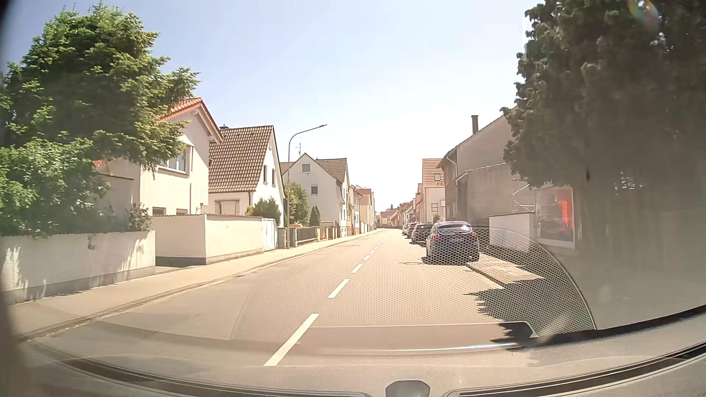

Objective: Follow the waypoints while adhering to traffic rules and regulations

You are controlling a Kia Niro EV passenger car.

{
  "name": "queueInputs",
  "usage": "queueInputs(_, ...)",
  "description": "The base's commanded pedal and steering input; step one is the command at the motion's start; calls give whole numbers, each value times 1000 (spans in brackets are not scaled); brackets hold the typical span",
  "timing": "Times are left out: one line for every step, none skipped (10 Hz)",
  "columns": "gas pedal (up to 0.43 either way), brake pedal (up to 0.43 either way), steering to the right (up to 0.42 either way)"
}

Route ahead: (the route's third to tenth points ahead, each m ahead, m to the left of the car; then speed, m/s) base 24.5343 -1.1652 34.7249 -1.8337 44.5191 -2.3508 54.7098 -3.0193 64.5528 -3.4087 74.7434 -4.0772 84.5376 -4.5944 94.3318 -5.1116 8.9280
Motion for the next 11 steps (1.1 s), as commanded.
queueInputs(28, 24, -3)
queueInputs(28, 24, -2)
queueInputs(28, 24, -1)
queueInputs(28, 24, -1)
queueInputs(28, 24, 0)
queueInputs(28, 24, 2)
queueInputs(28, 24, 3)
queueInputs(28, 24, 5)
queueInputs(28, 30, 7)
queueInputs(28, 24, 8)
queueInputs(28, 24, 8)
